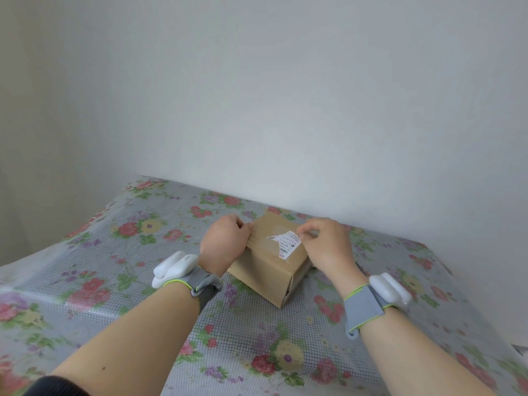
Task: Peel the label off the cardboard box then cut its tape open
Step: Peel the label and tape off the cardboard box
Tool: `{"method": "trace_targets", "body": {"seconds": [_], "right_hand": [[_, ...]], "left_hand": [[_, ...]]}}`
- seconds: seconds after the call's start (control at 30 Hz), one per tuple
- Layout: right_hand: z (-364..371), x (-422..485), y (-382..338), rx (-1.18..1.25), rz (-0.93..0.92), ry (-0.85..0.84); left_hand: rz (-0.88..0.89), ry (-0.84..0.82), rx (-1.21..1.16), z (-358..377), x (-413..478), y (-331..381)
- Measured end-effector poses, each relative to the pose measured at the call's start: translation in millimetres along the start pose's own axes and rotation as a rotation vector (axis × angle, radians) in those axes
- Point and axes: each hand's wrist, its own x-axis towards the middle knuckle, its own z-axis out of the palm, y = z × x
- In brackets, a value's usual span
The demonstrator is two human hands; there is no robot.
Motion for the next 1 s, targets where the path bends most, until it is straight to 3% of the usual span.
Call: {"method": "trace_targets", "body": {"seconds": [0.23,0.4,0.6,0.83,1.0], "right_hand": [[0.9,8.5,-6.9,-0.053,0.106,-0.05],[2.0,13.6,-12.3,-0.34,-0.032,-0.115],[3.9,15.6,-17.4,-0.439,-0.058,-0.179],[3.6,13.5,-0.1,-0.243,-0.101,-0.244],[2.8,12.2,5.4,0.068,0.014,-0.26]], "left_hand": [[-0.001,0.002,0.024,-0.7,-0.5,0.4],[-0.009,-0.001,0.035,-0.7,-0.5,2.0],[-0.008,0.004,0.032,-2.0,-2.2,2.2],[-0.016,-0.026,0.049,-2.6,-3.2,4.9],[-0.007,-0.028,0.027,-2.7,-2.7,2.7]]}}
